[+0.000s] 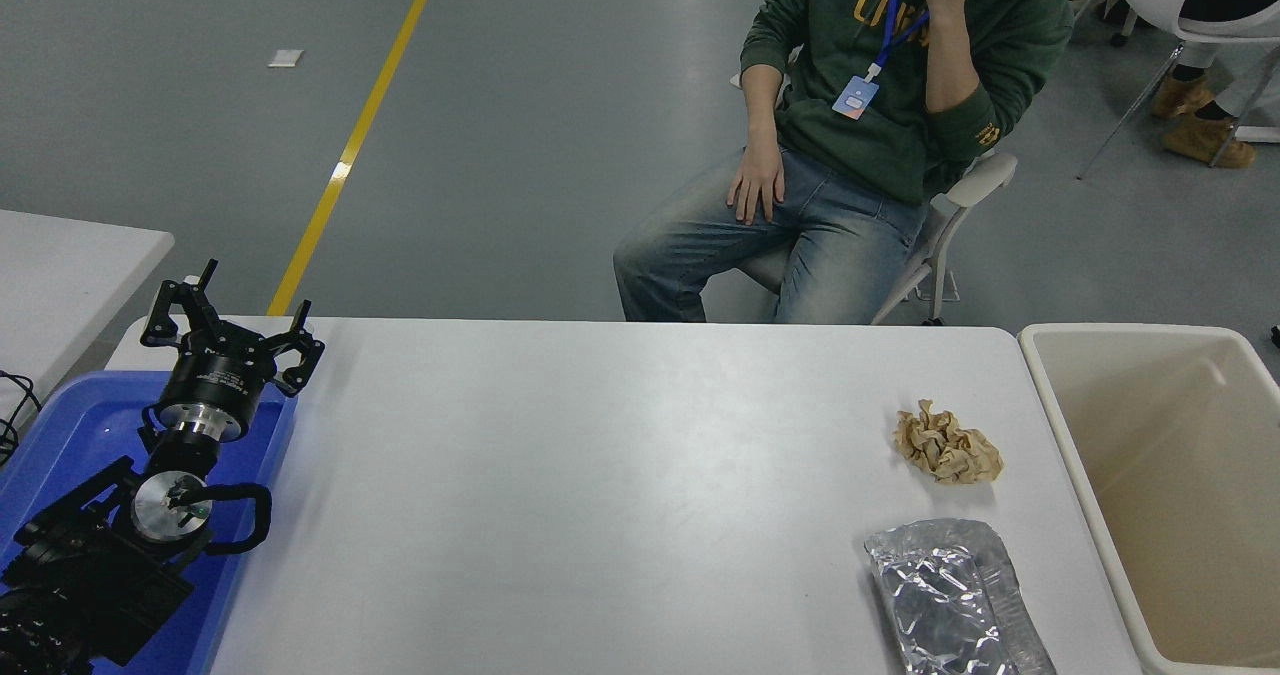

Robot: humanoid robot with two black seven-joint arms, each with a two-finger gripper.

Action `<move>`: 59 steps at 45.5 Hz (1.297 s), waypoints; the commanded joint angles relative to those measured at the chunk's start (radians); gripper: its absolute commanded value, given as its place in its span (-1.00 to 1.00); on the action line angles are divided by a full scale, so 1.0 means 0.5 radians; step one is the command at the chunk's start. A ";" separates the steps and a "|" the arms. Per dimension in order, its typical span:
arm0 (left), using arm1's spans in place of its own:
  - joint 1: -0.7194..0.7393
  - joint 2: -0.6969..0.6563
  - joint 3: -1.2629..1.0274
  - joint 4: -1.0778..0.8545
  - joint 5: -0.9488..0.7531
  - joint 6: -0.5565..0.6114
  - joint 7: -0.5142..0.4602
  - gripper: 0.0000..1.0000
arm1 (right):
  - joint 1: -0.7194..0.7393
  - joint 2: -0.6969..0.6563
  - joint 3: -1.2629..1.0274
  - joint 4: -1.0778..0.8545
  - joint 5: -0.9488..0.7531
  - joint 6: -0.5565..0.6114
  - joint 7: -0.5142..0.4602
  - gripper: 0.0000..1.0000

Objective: Clean the table surface

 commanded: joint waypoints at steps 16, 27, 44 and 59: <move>0.000 0.000 0.000 0.001 0.000 0.000 0.000 1.00 | 0.227 -0.134 1.446 0.474 0.250 -0.240 0.011 0.99; 0.000 0.000 0.000 -0.002 0.000 0.000 0.000 1.00 | -0.070 -0.343 2.449 1.296 0.327 -0.203 -0.007 0.99; 0.000 0.000 0.000 0.001 0.000 0.000 0.000 1.00 | -0.490 -0.245 2.975 1.839 0.845 0.416 -0.023 1.00; 0.000 0.000 0.000 0.001 0.000 0.000 0.000 1.00 | -0.494 0.034 2.925 1.849 0.962 0.517 -0.020 1.00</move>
